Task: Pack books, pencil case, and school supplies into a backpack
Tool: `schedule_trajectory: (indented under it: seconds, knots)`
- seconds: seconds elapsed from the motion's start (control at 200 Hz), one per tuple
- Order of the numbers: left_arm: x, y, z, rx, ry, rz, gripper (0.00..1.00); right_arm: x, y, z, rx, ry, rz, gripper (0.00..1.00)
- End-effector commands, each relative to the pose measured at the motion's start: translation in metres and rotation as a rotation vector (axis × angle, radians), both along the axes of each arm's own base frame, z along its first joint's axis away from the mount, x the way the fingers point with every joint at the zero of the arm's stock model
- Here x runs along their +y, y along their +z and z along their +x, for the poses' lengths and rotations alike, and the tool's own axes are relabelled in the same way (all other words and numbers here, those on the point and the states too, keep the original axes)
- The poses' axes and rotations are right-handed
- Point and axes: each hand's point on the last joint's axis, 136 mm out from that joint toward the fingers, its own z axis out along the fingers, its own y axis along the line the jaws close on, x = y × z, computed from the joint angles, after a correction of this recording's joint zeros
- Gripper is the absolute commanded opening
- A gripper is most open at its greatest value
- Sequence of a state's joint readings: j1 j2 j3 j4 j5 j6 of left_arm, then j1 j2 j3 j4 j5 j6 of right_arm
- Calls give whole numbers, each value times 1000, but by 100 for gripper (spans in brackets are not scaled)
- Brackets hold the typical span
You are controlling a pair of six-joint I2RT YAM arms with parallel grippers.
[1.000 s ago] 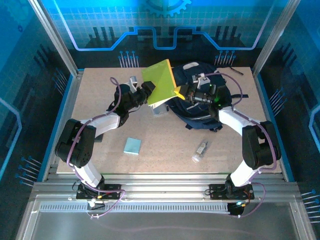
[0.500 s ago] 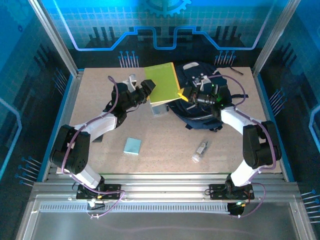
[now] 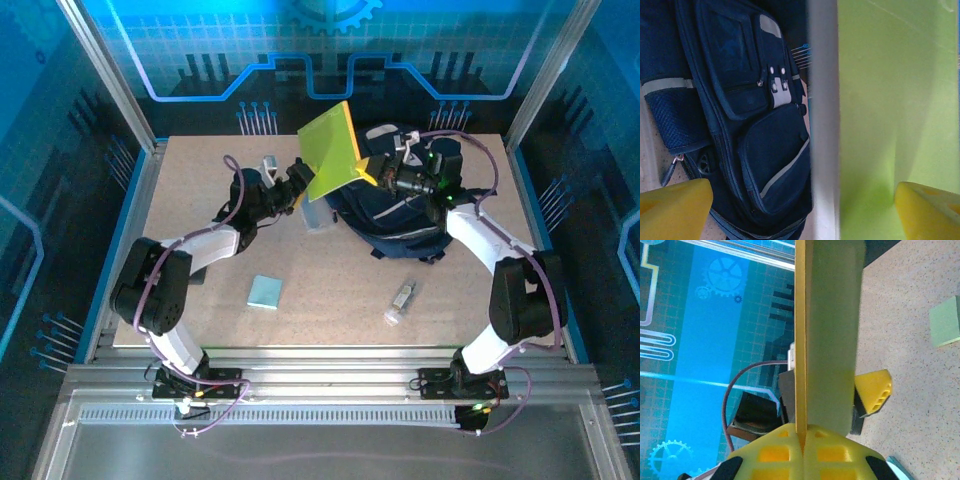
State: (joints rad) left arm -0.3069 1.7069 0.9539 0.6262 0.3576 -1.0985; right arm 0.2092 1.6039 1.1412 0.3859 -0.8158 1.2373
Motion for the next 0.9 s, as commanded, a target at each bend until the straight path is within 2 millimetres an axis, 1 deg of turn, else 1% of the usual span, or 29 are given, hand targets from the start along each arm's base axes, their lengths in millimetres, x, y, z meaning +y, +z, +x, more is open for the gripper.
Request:
schedule_trajectory:
  seconds: [0.0, 0.08, 0.13, 0.27, 0.385, 0.465, 0.54, 0.685, 0.785, 0.875, 0.89]
  knots:
    - [-6, 26, 12, -82, -15, -82, 94, 12, 32, -3, -76, 36, 68, 0]
    - [-7, 32, 14, -111, -11, -109, 94, 15, 31, -2, -57, 44, 108, 0]
    - [-7, 39, 15, -134, -8, -129, 93, 18, 27, 0, -41, 50, 119, 0]
    - [-7, 58, 11, -184, -9, -191, 86, 24, 2, 3, 26, 58, 113, 0]
    - [-7, 71, 4, -209, -14, -223, 79, 23, -20, 6, 78, 44, 104, 0]
    - [-5, 76, -1, -220, -13, -230, 72, 19, -31, 8, 93, 30, 97, 0]
    - [-4, 76, -4, -217, -14, -219, 60, 13, -39, 10, 103, 12, 82, 0]
    - [-2, 72, -8, -208, -9, -190, 33, 5, -50, 15, 104, -14, 15, 0]
    - [-1, 67, -7, -194, 0, -173, 0, 2, -55, 17, 103, -33, -48, 0]
    - [-5, 63, -6, -183, -2, -164, 0, 1, -50, 18, 84, -44, -77, 0]
    - [-5, 63, -6, -182, -1, -163, 0, 2, -49, 18, 82, -46, -81, 2]
